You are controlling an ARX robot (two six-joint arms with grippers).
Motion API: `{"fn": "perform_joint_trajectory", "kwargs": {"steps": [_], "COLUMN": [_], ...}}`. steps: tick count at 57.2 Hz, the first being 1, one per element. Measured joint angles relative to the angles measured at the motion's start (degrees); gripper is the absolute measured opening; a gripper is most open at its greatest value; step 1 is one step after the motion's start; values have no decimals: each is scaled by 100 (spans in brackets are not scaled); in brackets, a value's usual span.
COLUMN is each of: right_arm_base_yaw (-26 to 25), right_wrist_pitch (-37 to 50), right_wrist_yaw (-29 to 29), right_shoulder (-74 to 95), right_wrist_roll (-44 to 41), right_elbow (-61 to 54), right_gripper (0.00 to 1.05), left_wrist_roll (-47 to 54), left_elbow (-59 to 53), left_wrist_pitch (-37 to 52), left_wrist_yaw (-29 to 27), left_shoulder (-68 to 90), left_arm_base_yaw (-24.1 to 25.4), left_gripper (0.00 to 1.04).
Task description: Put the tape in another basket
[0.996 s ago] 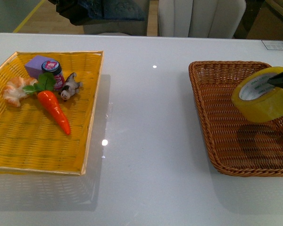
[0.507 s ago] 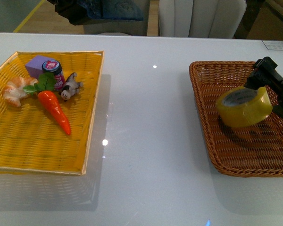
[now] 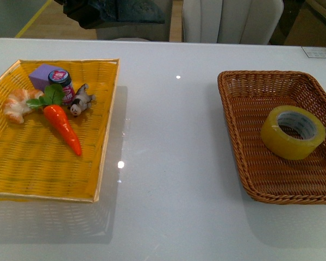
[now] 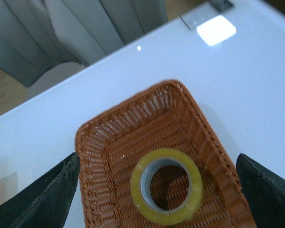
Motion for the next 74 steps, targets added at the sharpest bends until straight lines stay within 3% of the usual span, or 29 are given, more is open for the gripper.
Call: {"fn": "perform_joint_trajectory", "kwargs": {"steps": [10, 16, 18, 20, 22, 25, 28, 33, 42, 47, 60, 65, 74], "right_arm_base_yaw": [153, 118, 155, 221, 308, 372, 409, 417, 457, 455, 455, 455, 455], "right_wrist_pitch": [-57, 1517, 1919, 2039, 2094, 2129, 2138, 2129, 1991, 1856, 1248, 1436, 949], "right_wrist_yaw": [-15, -581, -638, -544, -402, -363, -348, -323, -350, -334, -328, -328, -323], "right_shoulder": [-951, -881, -946, -1043, -1158, -1342, -1526, -1788, -2332, -2658, -3672, -3792, -4328], "right_wrist_roll": [-581, -1427, -1652, -1788, -1873, -1963, -2017, -2061, -2146, -2162, -2162, -2162, -2164], "right_elbow": [-131, -780, -1064, -1211, -1340, -1508, -1690, -1965, -2371, -2566, -2990, -3191, -3268], "right_gripper": [95, 78, 70, 65, 60, 52, 43, 29, 1, 2, 2, 2, 2], "left_wrist_roll": [0, 20, 271, 785, 1147, 1609, 1934, 2210, 2393, 2417, 2459, 2457, 2459], "left_elbow": [0, -17, -267, -754, -1187, -1891, -2476, -3163, -4218, -4616, -5445, -5626, -5858], "left_wrist_pitch": [2, 66, 758, 1969, 2798, 3926, 4732, 5335, 5445, 5442, 5139, 4957, 4581], "left_wrist_yaw": [0, -136, -883, -2083, -2774, -3738, -4181, -4127, -3595, -3333, -2697, -2527, -2295], "left_shoulder": [0, 0, -13, -81, -192, -463, -804, -1384, -2155, -2540, -3692, -4048, -4658], "left_arm_base_yaw": [0, -9, -85, -127, -122, -33, 164, 535, 1060, 1318, 1978, 2138, 2371], "left_gripper": [96, 96, 91, 84, 79, 70, 61, 47, 18, 2, 2, 2, 2]}}
